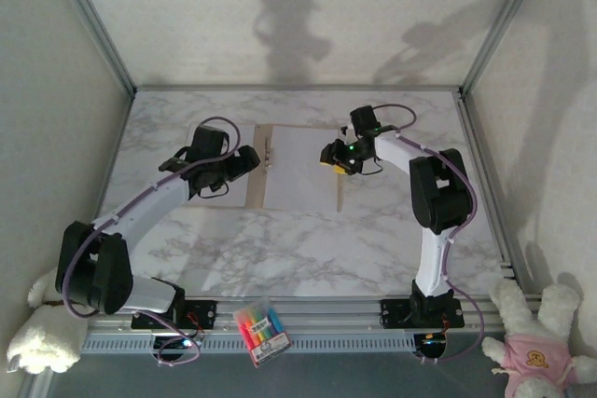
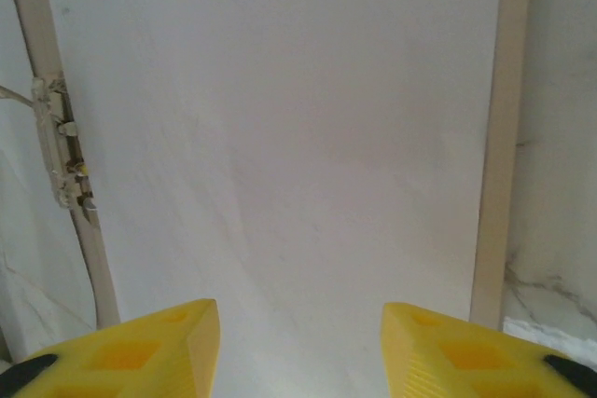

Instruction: Put the files into the folder

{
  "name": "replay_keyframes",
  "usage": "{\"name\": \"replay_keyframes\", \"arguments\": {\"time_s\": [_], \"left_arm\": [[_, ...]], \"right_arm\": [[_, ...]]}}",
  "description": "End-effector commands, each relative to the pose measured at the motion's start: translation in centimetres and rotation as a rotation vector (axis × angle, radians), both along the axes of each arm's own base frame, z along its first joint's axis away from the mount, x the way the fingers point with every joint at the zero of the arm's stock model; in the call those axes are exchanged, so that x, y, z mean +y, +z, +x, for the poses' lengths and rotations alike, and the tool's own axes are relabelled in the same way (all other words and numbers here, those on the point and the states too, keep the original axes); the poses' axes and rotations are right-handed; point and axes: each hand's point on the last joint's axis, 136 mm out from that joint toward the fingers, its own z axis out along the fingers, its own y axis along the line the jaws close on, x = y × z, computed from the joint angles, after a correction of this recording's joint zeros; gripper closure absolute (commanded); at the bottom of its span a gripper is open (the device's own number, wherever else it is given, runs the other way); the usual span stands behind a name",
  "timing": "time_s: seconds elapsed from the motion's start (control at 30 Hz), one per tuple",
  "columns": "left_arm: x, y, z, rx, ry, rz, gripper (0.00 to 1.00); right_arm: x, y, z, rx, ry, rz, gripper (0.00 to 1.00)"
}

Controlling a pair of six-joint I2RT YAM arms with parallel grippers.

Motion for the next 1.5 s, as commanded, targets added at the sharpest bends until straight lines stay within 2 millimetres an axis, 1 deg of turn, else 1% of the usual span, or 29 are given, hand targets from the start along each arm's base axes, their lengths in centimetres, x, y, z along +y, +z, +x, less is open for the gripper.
{"name": "replay_keyframes", "arguments": {"time_s": [0.0, 0.17, 0.53, 0.67, 0.9, 1.2, 1.47], "left_arm": [[-0.2, 0.9, 1.5, -0.039, -0.006, 0.007, 0.05], [-0.2, 0.7, 1.6, -0.026, -0.001, 0.011, 0.05], [-0.1, 1.3, 1.6, -0.027, 0.002, 0.012, 0.05], [0.0, 1.3, 1.5, -0.027, 0.002, 0.014, 0.05], [0.0, 0.8, 1.1, -0.013, 0.001, 0.016, 0.05], [0.2, 0.5, 0.6, -0.004, 0.001, 0.016, 0.05], [0.2, 0.5, 0.4, 0.0, 0.0, 0.013, 0.05]], "right_arm": [[0.7, -1.0, 0.1, 0.016, 0.005, 0.015, 0.51], [0.6, -1.8, 0.3, 0.026, 0.012, -0.005, 0.51], [0.6, -2.7, 0.4, 0.036, 0.014, -0.012, 0.51], [0.6, -2.6, 0.5, 0.032, 0.016, -0.013, 0.51], [0.2, -2.1, 0.9, 0.016, 0.025, -0.044, 0.51], [0.4, -1.8, 1.2, 0.008, 0.029, -0.039, 0.51], [0.5, -2.4, 1.4, 0.018, 0.031, -0.044, 0.51]]}}
